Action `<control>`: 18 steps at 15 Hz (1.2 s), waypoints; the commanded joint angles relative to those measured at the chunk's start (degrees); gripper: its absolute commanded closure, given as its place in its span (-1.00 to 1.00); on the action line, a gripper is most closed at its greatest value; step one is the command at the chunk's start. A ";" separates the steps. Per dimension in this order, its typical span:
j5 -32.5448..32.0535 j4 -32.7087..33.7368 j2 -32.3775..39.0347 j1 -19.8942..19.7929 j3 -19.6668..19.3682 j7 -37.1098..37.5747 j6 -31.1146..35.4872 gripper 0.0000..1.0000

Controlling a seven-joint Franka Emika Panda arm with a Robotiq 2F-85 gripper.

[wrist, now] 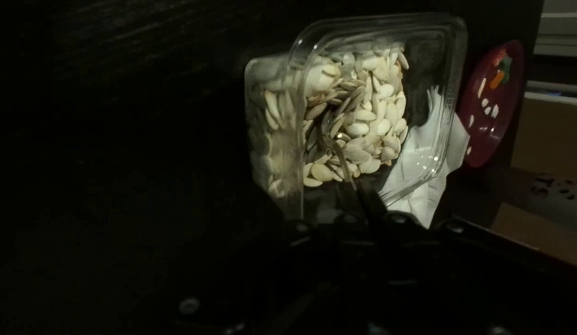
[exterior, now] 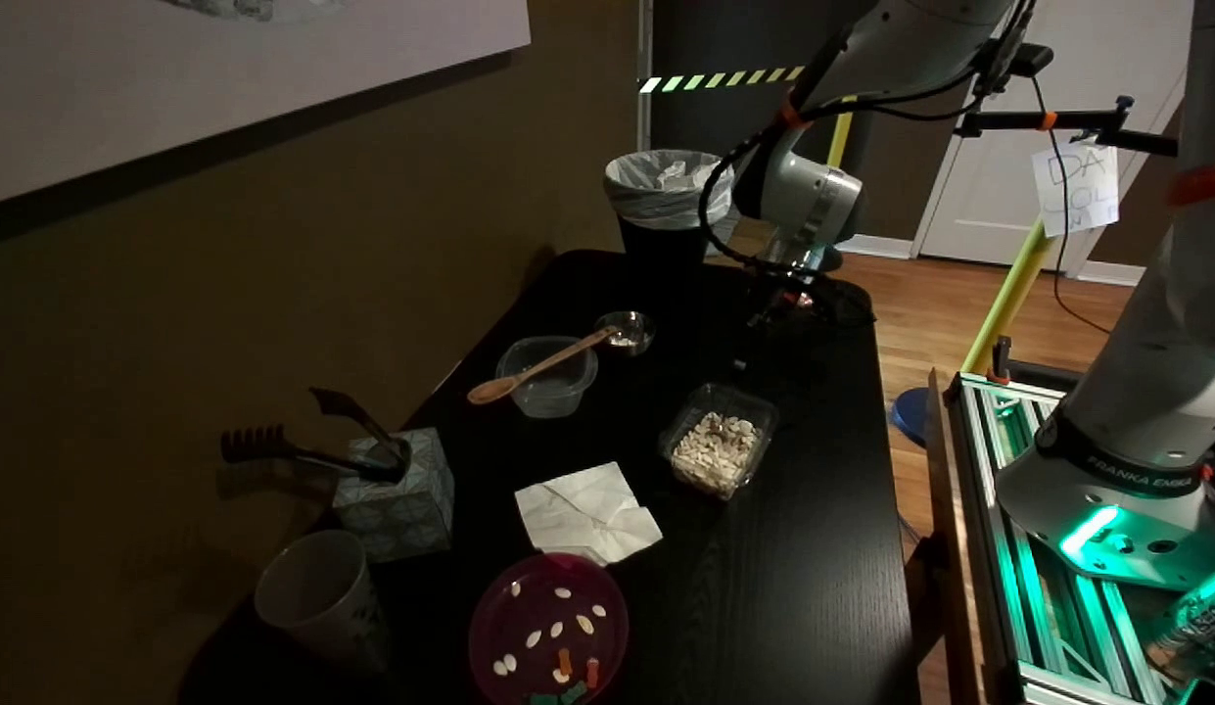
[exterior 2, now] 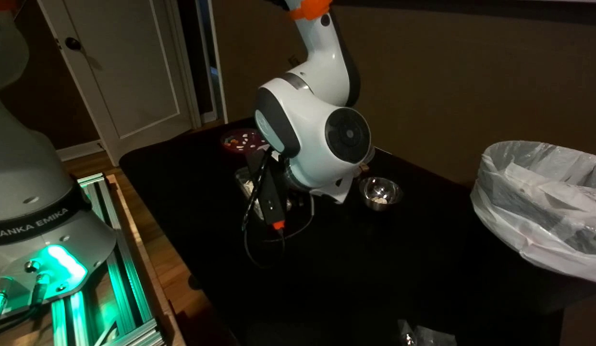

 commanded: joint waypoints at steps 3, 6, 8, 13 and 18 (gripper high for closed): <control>2.13 7.26 7.89 -2.45 0.45 0.60 -8.55 0.98; 1.85 9.60 10.83 -2.38 0.53 1.69 -10.48 0.98; 0.44 11.25 12.60 -2.01 0.59 3.38 -12.53 0.98; -2.13 16.08 17.33 -2.56 1.27 6.85 -20.39 0.98; -3.92 20.32 21.46 -3.27 1.35 9.44 -27.70 0.98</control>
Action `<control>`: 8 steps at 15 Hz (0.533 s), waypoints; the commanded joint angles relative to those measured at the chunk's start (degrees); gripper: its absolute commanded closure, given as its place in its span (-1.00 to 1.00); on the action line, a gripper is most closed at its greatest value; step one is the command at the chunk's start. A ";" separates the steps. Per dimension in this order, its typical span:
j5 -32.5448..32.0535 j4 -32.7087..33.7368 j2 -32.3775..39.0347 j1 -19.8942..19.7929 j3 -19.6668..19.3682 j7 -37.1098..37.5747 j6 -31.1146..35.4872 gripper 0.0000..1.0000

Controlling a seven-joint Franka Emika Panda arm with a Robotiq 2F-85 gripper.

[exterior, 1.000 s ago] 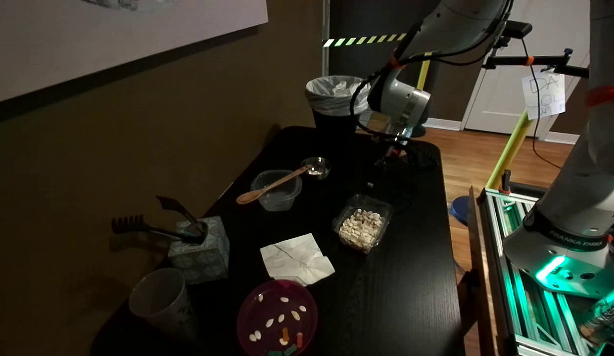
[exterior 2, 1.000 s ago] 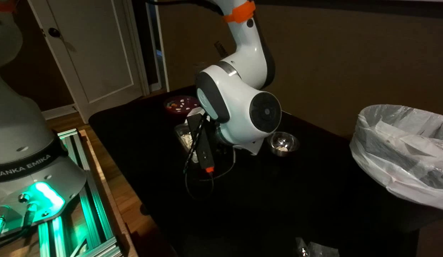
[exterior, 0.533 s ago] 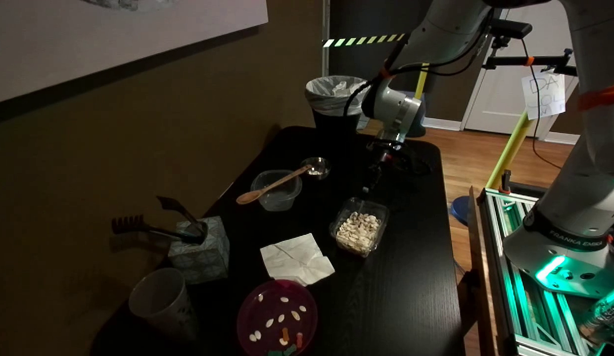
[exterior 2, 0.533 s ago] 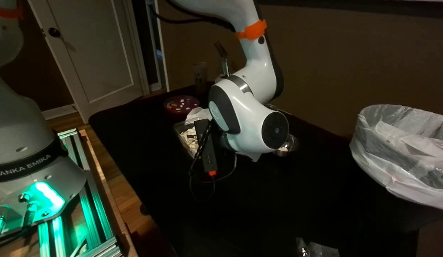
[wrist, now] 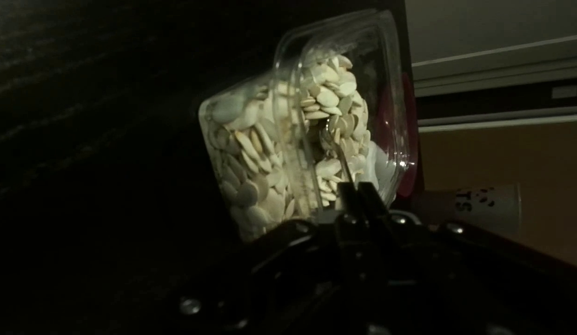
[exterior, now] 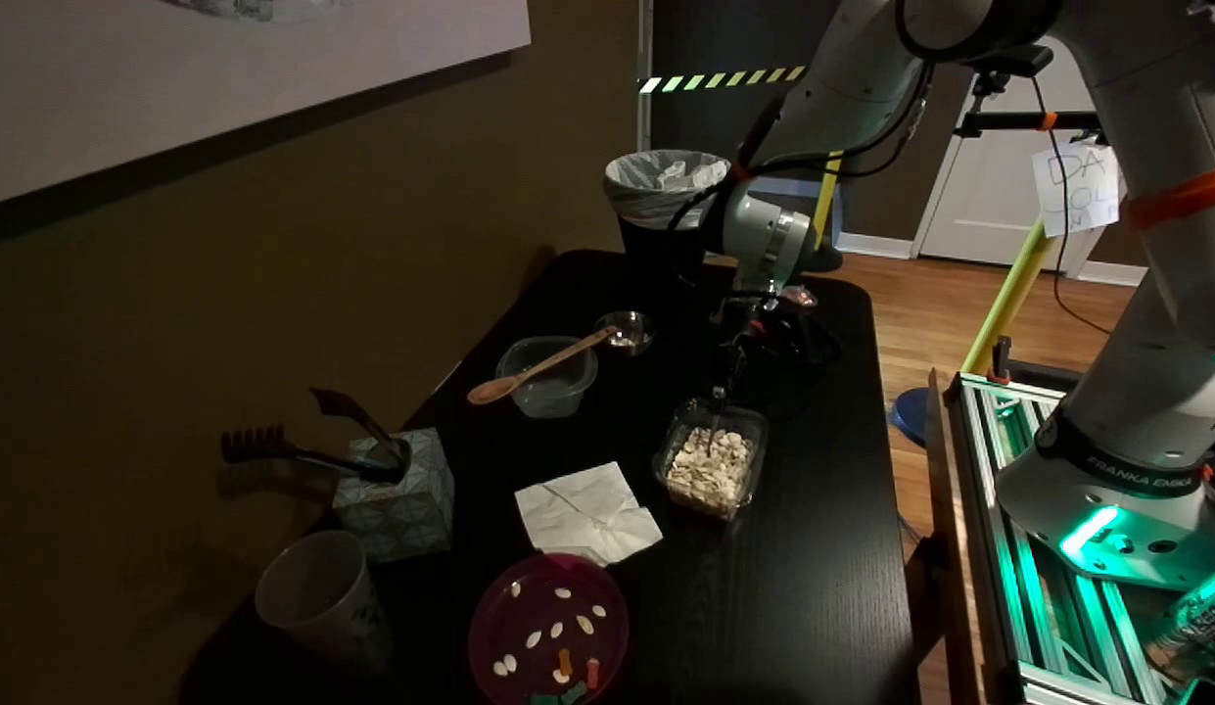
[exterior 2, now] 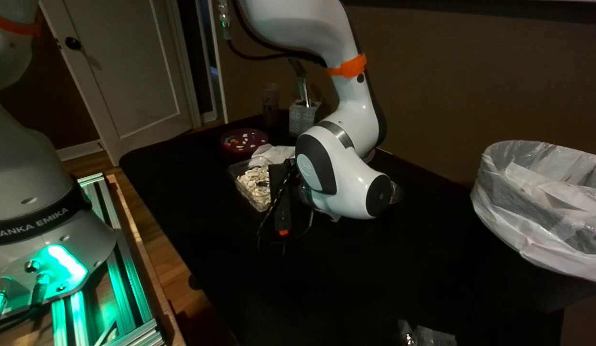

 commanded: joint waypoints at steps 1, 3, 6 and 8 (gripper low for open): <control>-2.38 4.48 3.90 -1.51 0.41 2.68 -6.12 0.98; -3.37 6.25 5.20 -2.31 0.42 2.93 -9.91 0.98; -3.95 8.51 6.49 -3.44 0.11 2.95 -14.42 0.98; -4.45 9.78 6.86 -4.30 -0.27 2.57 -16.84 0.98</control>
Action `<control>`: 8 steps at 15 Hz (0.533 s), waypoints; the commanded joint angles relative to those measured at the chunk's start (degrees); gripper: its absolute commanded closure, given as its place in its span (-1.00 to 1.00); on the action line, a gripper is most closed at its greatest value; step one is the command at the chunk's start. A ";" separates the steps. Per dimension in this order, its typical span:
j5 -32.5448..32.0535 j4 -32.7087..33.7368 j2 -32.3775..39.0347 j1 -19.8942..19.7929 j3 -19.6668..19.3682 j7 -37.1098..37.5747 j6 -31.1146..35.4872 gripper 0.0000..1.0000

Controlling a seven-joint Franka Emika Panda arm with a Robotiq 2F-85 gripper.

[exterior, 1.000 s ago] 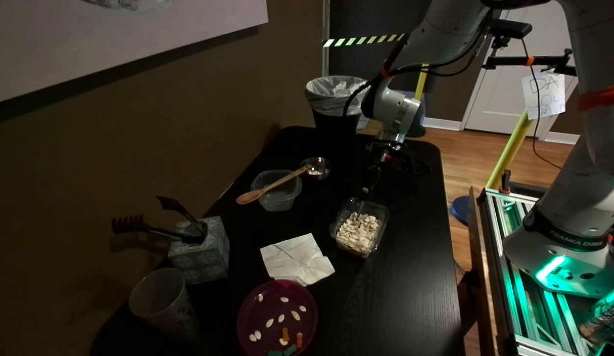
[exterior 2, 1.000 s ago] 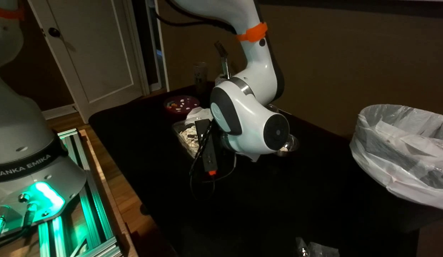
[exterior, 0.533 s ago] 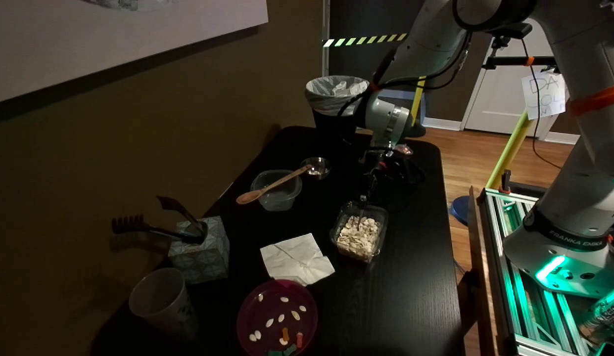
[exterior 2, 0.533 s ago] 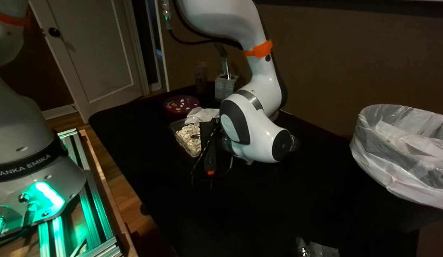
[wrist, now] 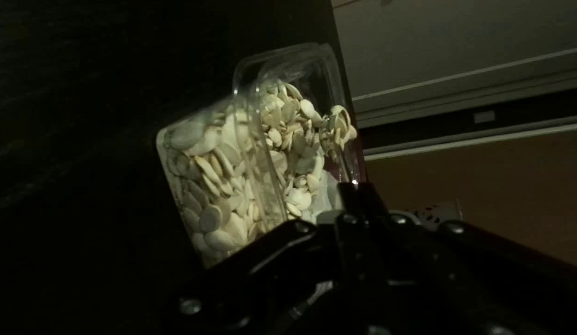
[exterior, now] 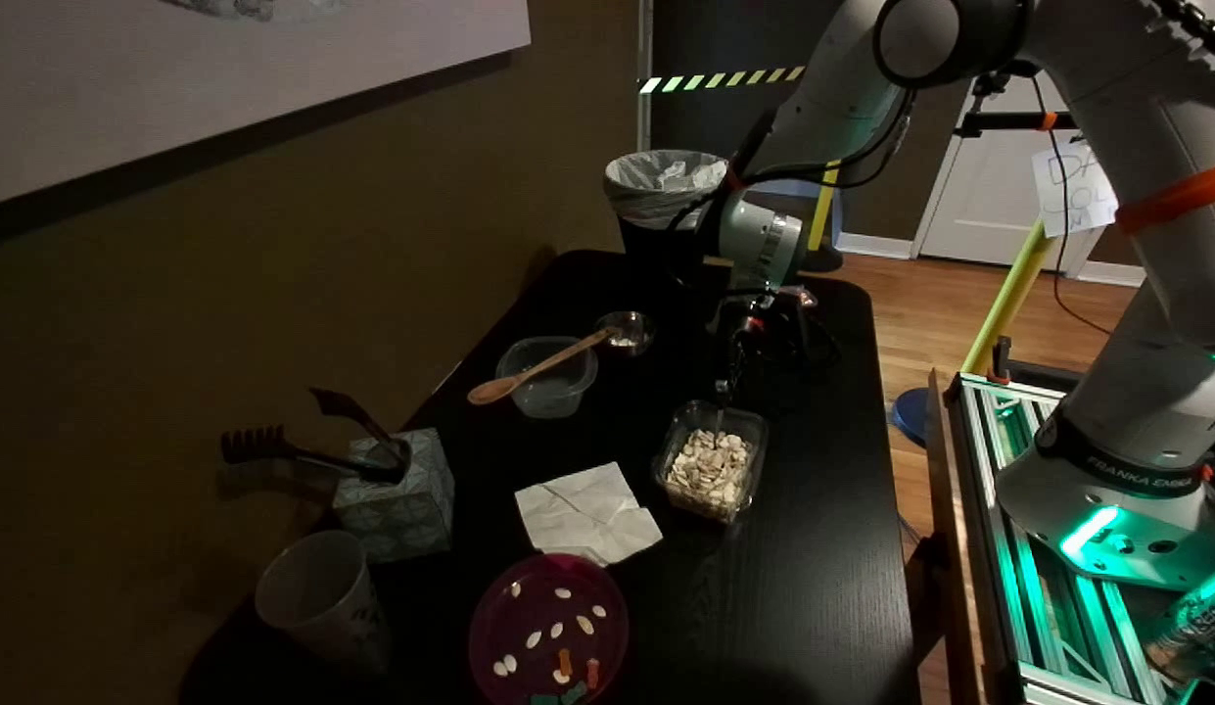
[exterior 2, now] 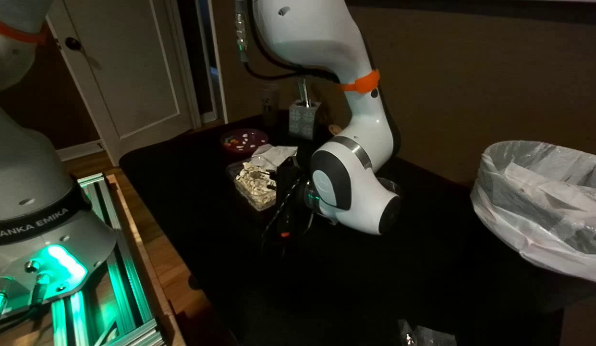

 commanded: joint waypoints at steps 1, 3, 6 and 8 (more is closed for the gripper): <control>-1.86 3.86 1.92 -2.34 -0.38 0.51 -5.40 0.98; -1.78 4.84 1.82 -3.52 -0.76 0.13 -7.79 0.98; -0.64 5.84 1.46 -5.23 -1.28 -0.40 -10.53 0.98; 0.06 6.68 1.38 -6.50 -1.52 -0.81 -12.41 0.98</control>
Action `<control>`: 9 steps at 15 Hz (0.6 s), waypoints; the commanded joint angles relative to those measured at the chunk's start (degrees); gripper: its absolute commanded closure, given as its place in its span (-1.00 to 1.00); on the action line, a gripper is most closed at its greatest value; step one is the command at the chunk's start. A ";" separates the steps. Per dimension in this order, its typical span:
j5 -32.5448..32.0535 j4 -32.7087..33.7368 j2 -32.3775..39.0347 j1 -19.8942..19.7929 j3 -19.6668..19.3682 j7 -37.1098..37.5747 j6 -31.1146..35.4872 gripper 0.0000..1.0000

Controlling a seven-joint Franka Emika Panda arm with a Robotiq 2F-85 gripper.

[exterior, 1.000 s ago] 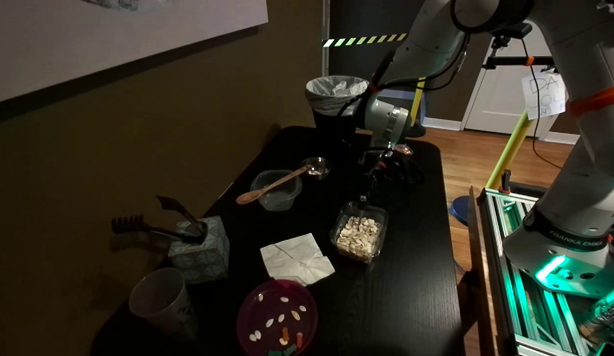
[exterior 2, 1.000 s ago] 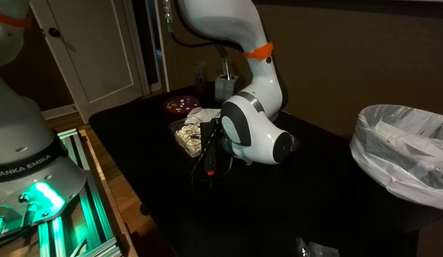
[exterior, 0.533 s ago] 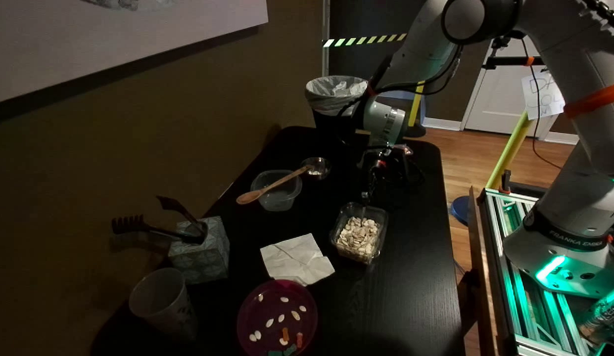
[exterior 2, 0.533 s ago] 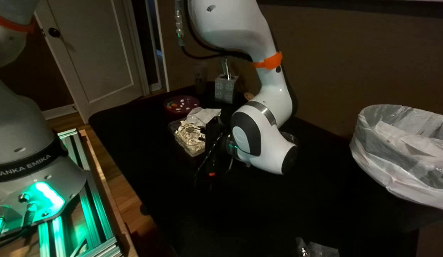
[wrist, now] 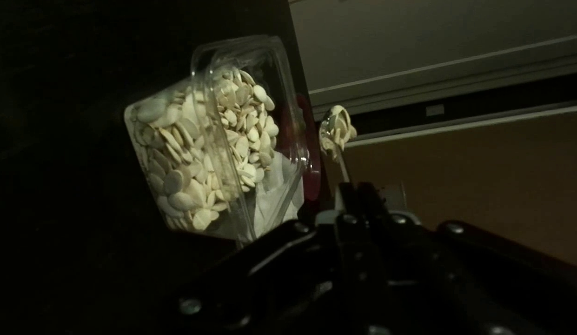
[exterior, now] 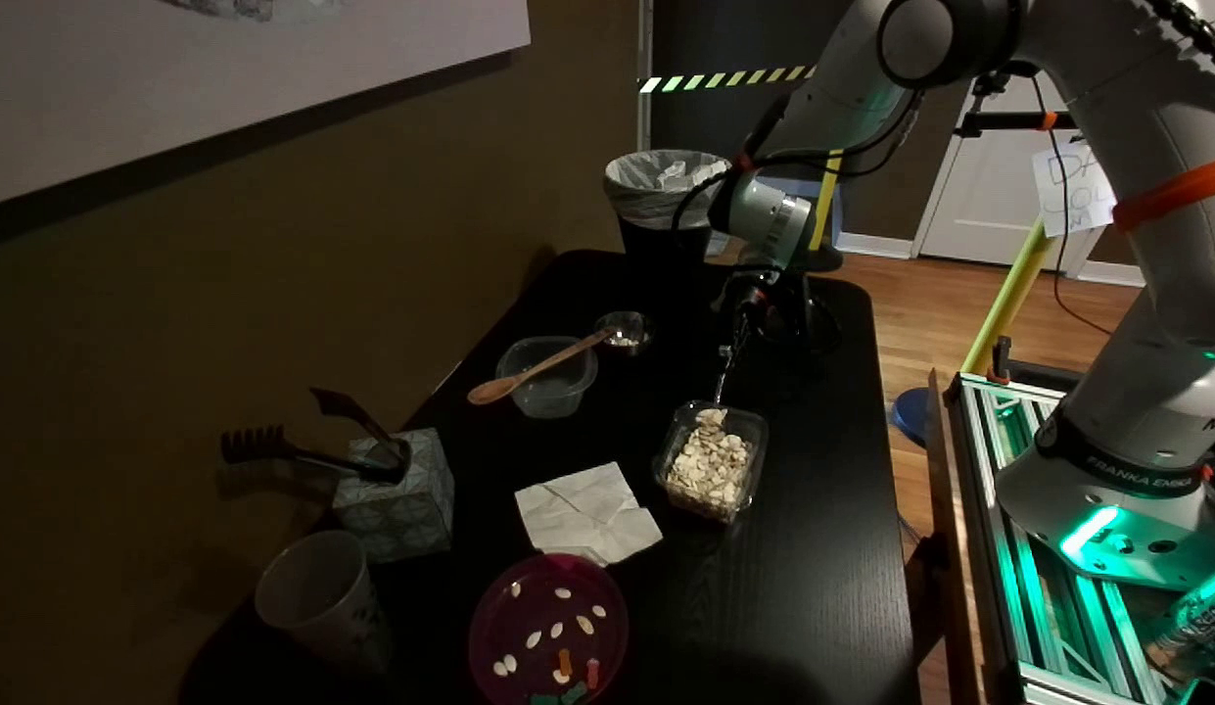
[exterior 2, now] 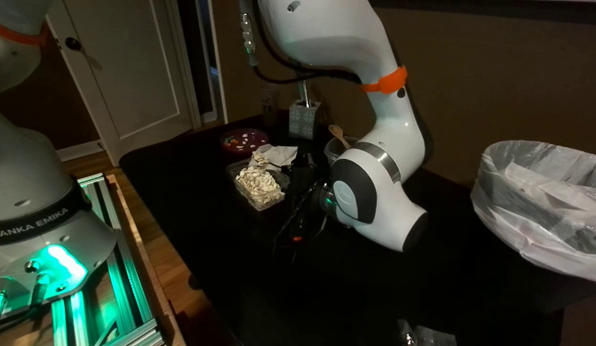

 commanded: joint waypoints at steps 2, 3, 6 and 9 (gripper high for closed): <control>2.03 2.51 0.60 -3.27 -0.47 -1.04 -4.85 0.98; 3.17 2.72 0.56 -3.91 -0.53 -1.13 -5.38 0.98; 7.74 2.89 0.53 -5.26 -0.94 -1.37 -5.37 0.98; 12.10 2.82 0.64 -6.30 -1.23 -2.07 -5.29 0.98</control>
